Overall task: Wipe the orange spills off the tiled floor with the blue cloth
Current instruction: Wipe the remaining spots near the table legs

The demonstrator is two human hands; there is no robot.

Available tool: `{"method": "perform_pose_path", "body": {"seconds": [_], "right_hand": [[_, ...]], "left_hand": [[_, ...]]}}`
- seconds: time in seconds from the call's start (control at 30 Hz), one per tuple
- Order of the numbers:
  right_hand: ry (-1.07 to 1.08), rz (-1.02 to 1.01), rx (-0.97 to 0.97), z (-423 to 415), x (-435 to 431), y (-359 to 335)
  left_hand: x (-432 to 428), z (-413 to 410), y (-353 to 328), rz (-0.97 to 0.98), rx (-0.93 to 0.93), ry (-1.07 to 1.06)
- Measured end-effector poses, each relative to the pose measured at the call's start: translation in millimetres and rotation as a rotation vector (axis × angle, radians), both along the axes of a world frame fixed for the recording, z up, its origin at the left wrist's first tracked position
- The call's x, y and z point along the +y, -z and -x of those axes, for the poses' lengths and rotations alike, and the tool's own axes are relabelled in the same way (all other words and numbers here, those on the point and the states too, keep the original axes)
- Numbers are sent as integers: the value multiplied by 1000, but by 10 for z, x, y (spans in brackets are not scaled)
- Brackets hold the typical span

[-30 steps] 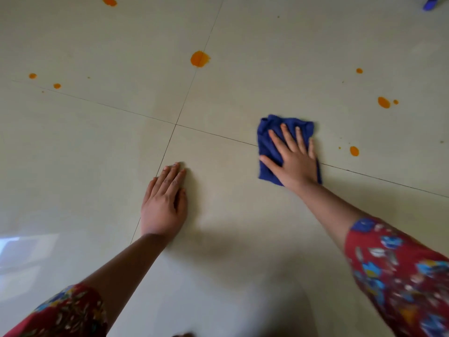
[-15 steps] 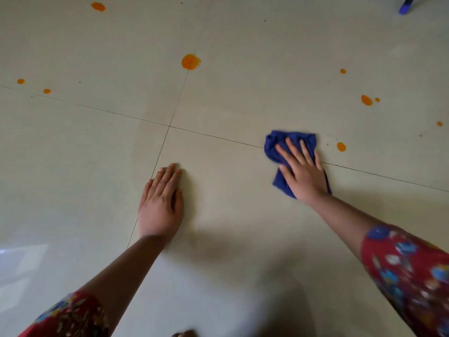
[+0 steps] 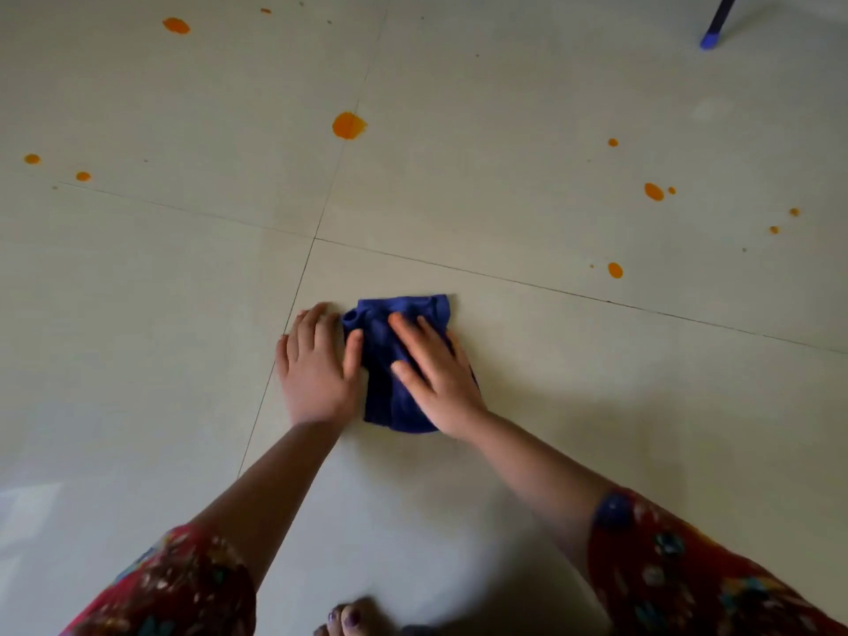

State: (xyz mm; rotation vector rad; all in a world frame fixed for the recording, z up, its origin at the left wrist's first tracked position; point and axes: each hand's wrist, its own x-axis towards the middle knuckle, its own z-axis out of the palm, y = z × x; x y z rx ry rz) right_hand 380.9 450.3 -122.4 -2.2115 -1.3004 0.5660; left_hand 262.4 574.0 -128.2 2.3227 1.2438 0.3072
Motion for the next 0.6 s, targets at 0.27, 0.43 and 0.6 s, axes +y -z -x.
{"method": "perform_pose_path", "body": {"seconds": [0.27,0.43,0.6], "right_hand": [[420,203,-220,-86,-174,-91],[684,206,669,-378,112,-521],[429,173,650,-727,264,-1327]], "left_hand": [[-240,-297,-188,215,-69,-100],[-142,-248,-531,695,-382,-223],[142,-258,-791,1270,-743,-284]]}}
